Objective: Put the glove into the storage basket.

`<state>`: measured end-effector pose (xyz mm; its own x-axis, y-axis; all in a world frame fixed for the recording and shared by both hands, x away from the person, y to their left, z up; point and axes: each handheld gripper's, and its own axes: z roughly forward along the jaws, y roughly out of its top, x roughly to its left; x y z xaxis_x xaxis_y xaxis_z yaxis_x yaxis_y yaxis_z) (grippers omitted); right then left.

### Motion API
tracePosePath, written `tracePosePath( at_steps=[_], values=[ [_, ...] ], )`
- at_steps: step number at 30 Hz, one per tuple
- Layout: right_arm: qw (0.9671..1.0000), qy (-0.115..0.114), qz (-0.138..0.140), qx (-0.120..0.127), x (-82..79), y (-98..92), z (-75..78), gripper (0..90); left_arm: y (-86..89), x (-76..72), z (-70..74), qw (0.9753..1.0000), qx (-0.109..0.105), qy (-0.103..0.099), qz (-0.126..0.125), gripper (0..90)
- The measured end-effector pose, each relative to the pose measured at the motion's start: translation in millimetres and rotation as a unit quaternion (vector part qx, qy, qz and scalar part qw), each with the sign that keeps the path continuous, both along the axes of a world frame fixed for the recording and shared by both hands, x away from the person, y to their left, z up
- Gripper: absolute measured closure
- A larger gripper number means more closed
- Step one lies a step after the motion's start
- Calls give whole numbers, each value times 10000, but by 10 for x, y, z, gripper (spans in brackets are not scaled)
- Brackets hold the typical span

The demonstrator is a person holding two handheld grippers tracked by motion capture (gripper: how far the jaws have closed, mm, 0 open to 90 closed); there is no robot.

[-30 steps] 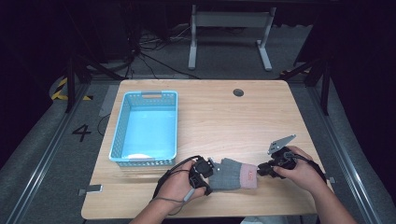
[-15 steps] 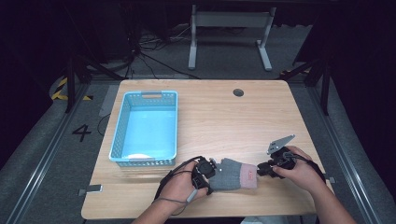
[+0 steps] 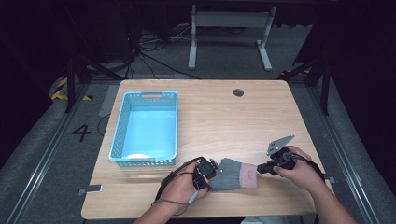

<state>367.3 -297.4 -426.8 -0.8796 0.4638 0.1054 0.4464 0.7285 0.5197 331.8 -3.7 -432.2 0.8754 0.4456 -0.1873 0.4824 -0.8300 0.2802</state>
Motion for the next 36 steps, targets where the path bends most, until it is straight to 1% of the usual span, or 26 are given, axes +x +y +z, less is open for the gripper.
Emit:
tracePosePath(
  at_steps=[6,8,11,14,16,20,22,23,26,27,29,31,35,36],
  values=[
    [9998,-176,-4,10,-6,13,56,893,4,-28,41,10000,-48,-63,-47,900],
    [9997,-250,-12,31,-1,20,73,894,5,-36,53,9999,-33,-54,-91,900],
    [9994,-337,-6,33,18,36,83,896,10,-49,57,10000,-32,-41,-85,900],
    [9994,-340,-10,26,31,53,79,896,20,-48,60,9999,-31,-30,-97,900],
    [9996,-297,-22,8,46,63,65,894,19,-49,51,10000,5,-2,-98,900],
    [9996,-219,17,-168,63,99,-5,891,6,-47,32,9999,60,52,-149,900],
    [9997,-208,29,-147,65,97,-14,884,10,-46,33,9998,44,80,-170,900],
    [9998,-187,-16,-107,61,94,-11,875,14,-46,38,9998,33,115,-162,900],
    [9999,-130,-66,-16,59,67,-5,834,39,-41,58,9996,-79,175,-191,900],
    [9999,-119,-76,1,59,55,-3,822,51,-36,76,9996,-71,211,-192,897],
    [9998,-148,-141,4,58,28,7,809,74,-29,101,9994,-148,251,-172,854],
    [9997,-166,-199,-9,53,-3,22,800,104,-18,140,9994,-145,271,-158,823],
    [9994,-213,-291,12,41,-64,56,785,171,-11,234,9994,-278,203,-56,767],
    [9993,-218,-318,19,39,-74,66,775,184,-7,262,9993,-327,151,-38,754]
  ],
)
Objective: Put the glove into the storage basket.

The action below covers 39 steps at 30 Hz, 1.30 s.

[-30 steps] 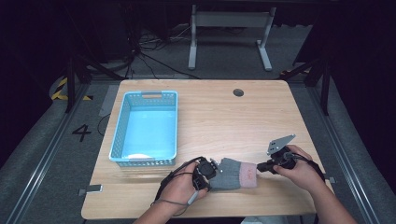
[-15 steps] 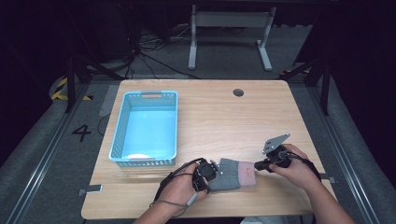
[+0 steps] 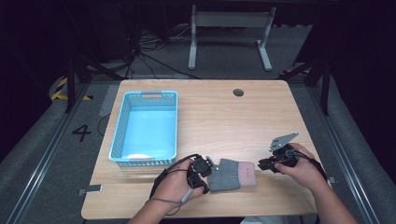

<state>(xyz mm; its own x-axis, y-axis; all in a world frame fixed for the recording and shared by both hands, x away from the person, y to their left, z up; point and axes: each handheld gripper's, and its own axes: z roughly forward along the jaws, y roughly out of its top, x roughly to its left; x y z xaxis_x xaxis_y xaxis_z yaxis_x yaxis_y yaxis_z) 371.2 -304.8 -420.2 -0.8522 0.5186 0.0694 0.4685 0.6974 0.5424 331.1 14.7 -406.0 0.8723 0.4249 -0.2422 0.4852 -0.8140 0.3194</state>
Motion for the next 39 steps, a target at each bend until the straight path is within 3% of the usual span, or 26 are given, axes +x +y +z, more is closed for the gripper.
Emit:
tracePosePath(
  at_steps=[10,15,26,29,37,39],
  values=[
    [9997,27,-231,50,-46,-43,80,722,6,104,253,9984,-407,-359,162,707],
    [9996,37,-231,143,-60,0,142,695,-73,136,309,9976,-527,-447,94,686],
    [9987,5,-398,303,-82,-77,176,676,-353,268,197,9971,-610,-420,-142,575],
    [9984,-2,-455,337,-83,-117,180,666,-466,315,143,9963,-643,-513,-240,526],
    [9971,-112,-509,555,-114,-183,196,648,-658,433,-18,9956,-541,-657,-400,436],
    [9971,-123,-496,572,-127,-183,199,646,-687,449,-56,9962,-502,-629,-331,430]
  ],
)
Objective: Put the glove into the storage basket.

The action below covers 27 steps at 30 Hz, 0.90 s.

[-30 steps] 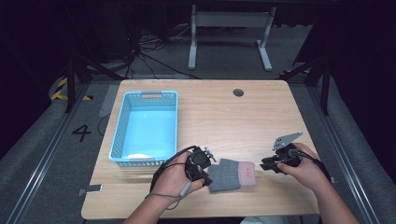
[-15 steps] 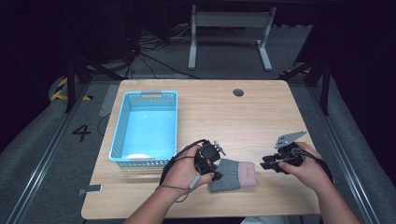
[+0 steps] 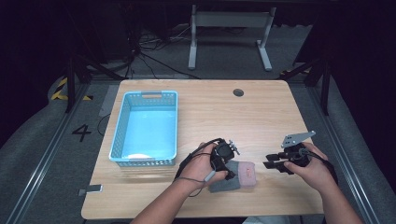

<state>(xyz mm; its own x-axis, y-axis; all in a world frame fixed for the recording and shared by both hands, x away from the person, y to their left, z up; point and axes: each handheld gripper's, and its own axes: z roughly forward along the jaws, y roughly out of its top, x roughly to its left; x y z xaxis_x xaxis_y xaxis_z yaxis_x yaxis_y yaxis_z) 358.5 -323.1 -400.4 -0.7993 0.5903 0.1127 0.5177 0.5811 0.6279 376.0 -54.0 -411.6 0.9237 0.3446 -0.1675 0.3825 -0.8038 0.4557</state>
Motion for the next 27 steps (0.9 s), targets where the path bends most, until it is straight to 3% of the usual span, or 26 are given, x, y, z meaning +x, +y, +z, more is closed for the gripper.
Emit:
tracePosePath(
  at_steps=[8,18,21,27],
  values=[
    [10000,47,-15,53,-34,-13,-25,625,-45,65,-98,9997,110,36,192,403],
    [9999,113,-81,81,-42,-30,-65,604,-106,75,-181,9981,403,-85,455,253],
    [9999,127,-52,81,-40,-20,-72,593,-114,86,-235,9970,530,-27,560,193],
    [9999,123,-50,91,-40,-4,-83,583,-118,89,-268,9970,530,0,557,177]
  ],
)
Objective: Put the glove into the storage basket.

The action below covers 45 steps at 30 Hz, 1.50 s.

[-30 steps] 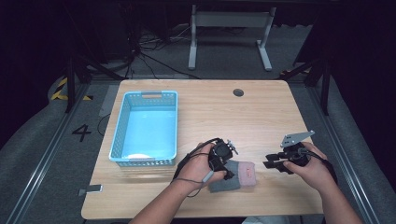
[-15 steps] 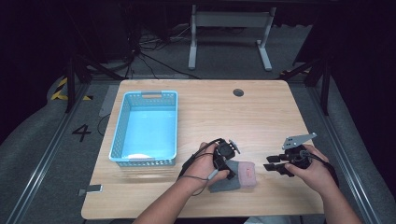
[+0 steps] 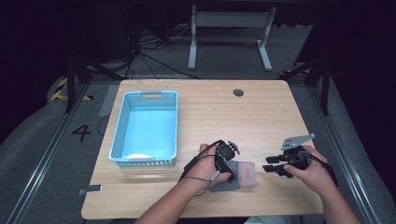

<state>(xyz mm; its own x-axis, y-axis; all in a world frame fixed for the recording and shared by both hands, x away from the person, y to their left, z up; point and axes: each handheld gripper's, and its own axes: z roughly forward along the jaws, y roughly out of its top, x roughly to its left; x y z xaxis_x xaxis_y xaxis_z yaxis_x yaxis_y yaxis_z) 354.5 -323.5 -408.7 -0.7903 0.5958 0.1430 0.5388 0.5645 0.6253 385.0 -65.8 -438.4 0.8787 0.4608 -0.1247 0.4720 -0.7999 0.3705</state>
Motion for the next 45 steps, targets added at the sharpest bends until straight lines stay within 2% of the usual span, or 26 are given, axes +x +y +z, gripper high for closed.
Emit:
tracePosePath(
  at_steps=[7,10,13,16,23,27,30,34,40,45],
  values=[
    [10000,-36,-20,29,2,-16,5,571,-18,-21,-4,10000,27,-2,47,206],
    [10000,-68,-40,34,-1,-17,11,564,-37,-67,32,10000,22,83,5,356],
    [9999,-100,-49,37,-7,-14,18,563,-38,-73,45,9994,-91,341,-47,546],
    [9999,-104,-35,42,-10,-9,19,563,-31,-71,41,9988,-159,462,-56,635],
    [9999,-96,-52,40,-3,-22,7,564,-39,-89,65,9991,-149,392,-105,696],
    [9999,-99,-86,57,-4,-44,4,564,-26,-73,86,9986,-183,465,-144,710],
    [9999,-109,-104,62,-9,-60,4,564,-8,-73,128,9987,-214,421,-177,713],
    [9998,-112,-132,76,-12,-81,12,564,28,-115,254,9984,-344,363,-262,713],
    [9998,-134,-146,103,-3,-88,21,564,120,-136,458,9982,-419,273,-330,713],
    [9997,-130,-156,112,7,-85,23,564,253,-134,579,9981,-521,212,-242,712]
  ],
)
